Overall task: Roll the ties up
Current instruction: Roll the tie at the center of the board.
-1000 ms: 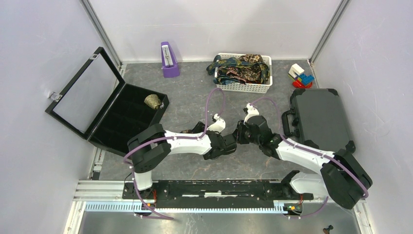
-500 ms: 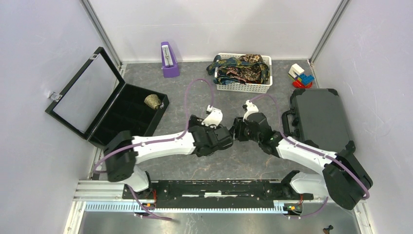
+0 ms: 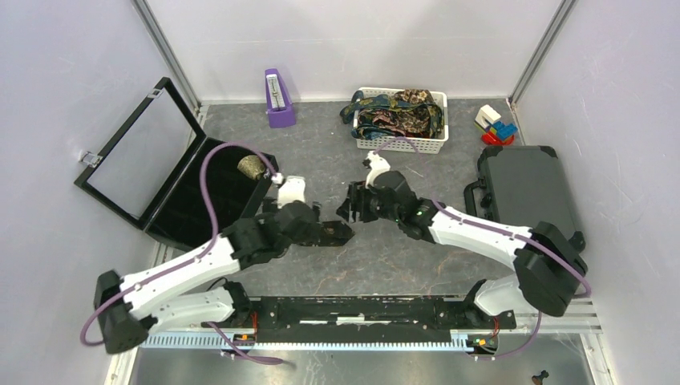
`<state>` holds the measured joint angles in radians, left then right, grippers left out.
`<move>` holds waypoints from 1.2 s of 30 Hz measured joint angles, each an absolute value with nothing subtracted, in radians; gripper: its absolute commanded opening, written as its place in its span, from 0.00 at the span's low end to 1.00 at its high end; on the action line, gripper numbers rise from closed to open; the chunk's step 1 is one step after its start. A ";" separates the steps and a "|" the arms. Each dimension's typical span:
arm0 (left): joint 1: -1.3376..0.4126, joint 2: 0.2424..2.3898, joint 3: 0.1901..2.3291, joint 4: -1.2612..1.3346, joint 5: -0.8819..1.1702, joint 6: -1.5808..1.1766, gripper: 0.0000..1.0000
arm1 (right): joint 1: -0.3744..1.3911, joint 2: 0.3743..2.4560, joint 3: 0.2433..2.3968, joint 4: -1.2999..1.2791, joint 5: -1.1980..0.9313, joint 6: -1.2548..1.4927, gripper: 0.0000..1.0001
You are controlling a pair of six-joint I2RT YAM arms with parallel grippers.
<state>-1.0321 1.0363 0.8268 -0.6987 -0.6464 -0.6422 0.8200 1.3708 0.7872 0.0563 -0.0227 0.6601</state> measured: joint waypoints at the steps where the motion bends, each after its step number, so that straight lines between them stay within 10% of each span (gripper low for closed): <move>1: -1.000 0.995 0.806 -0.696 -0.616 -0.642 1.00 | 0.838 1.393 0.812 0.053 -0.022 0.663 0.67; 36: -0.752 0.738 0.704 -0.753 -0.431 -0.662 0.92 | 1.015 1.769 1.091 0.009 0.031 0.756 0.54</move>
